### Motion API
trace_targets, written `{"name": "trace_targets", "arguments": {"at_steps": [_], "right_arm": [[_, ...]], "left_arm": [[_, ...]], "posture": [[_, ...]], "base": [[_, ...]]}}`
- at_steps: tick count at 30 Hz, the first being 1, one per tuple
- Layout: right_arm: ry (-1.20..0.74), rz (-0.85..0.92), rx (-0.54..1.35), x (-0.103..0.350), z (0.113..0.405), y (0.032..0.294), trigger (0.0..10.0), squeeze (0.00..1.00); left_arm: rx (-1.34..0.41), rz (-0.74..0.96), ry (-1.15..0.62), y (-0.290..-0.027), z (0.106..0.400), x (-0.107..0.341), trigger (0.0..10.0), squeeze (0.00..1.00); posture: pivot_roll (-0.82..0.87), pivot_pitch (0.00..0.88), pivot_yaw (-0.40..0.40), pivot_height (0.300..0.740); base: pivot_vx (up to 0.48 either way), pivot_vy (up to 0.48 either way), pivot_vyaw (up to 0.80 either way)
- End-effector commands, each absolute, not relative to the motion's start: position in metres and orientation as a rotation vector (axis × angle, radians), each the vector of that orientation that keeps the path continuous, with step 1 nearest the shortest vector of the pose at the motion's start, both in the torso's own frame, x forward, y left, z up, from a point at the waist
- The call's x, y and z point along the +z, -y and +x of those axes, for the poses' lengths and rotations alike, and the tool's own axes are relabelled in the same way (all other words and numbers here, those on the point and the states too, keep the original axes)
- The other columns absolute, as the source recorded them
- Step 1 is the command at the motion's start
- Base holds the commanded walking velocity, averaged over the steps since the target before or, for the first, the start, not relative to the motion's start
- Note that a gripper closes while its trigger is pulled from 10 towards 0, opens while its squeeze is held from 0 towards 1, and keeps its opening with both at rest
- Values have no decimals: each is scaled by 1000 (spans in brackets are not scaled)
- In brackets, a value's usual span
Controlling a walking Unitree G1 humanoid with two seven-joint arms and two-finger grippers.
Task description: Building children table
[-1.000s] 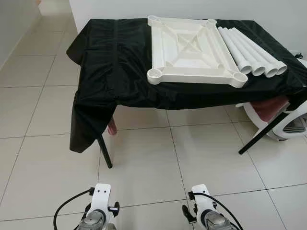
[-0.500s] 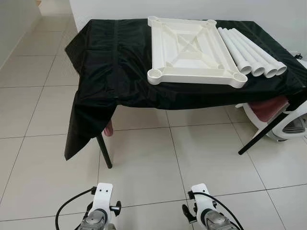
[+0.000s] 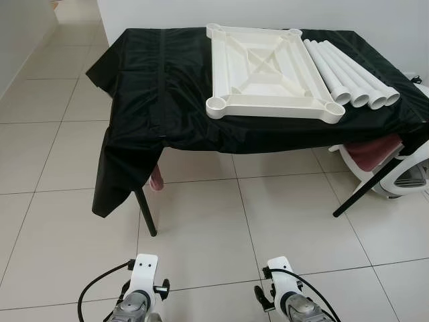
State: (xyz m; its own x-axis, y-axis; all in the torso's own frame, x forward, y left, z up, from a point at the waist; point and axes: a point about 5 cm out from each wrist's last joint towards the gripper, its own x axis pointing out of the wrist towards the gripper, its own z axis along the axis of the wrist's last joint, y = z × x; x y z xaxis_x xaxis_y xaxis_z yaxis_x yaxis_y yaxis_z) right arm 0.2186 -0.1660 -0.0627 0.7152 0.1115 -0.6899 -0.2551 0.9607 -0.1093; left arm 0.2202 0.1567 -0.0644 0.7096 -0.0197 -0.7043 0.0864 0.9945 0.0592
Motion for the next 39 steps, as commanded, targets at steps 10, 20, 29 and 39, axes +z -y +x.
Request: {"name": "trace_targets", "arguments": {"at_steps": [10,20,29,39], "right_arm": [[-530,-114,196,-27,266,153,10000,0],[-214,-6,209,39,321,141,10000,0],[9,43,248,84,338,132,10000,1000],[235,11,240,134,337,130,10000,1000]], "left_arm": [[-112,-14,-566,-151,264,-29,10000,0],[-159,-91,-180,-147,326,49,10000,682],[-206,-74,48,-146,343,106,10000,1000],[-163,-14,209,-151,324,149,10000,0]], "posture": [[53,75,-38,740],[48,102,-32,740],[36,113,-21,740],[24,96,-13,740]], "base": [[0,0,0],[0,0,0],[0,0,0],[0,0,0]]}}
